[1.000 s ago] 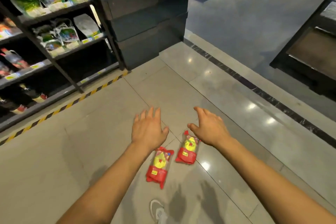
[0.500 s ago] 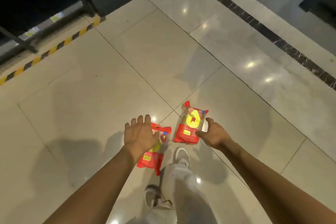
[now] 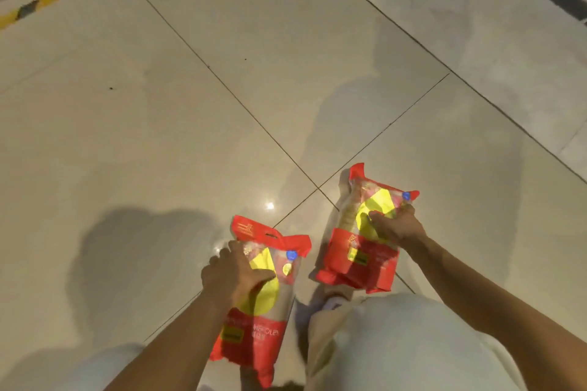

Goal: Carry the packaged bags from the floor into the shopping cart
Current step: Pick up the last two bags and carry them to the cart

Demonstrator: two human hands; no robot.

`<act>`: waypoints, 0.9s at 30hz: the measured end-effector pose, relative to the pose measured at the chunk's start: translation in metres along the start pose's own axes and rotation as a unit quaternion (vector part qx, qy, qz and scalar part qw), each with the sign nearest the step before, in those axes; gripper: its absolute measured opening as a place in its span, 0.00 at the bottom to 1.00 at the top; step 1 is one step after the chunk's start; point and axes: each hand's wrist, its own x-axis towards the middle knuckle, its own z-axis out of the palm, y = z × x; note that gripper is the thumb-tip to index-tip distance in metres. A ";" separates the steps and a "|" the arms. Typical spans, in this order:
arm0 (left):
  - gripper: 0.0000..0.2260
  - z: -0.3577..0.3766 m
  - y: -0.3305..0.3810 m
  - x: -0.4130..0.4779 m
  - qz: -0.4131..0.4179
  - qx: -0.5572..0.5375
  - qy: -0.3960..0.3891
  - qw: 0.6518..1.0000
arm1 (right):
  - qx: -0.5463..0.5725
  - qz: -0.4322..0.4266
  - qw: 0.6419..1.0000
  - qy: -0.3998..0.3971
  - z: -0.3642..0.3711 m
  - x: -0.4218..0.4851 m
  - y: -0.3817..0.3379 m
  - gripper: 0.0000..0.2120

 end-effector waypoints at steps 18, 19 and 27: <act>0.22 -0.129 -0.029 -0.092 -0.002 -0.450 0.219 0.866 | 0.112 -0.200 0.973 0.021 -0.034 -0.148 -0.117 0.34; 0.22 -0.159 -0.029 -0.122 0.000 -0.476 0.227 0.849 | 0.116 -0.214 0.970 -0.005 -0.049 -0.179 -0.144 0.34; 0.33 -0.424 -0.067 -0.428 0.059 -0.526 0.384 0.756 | 0.128 -0.407 0.904 0.015 -0.183 -0.513 -0.343 0.35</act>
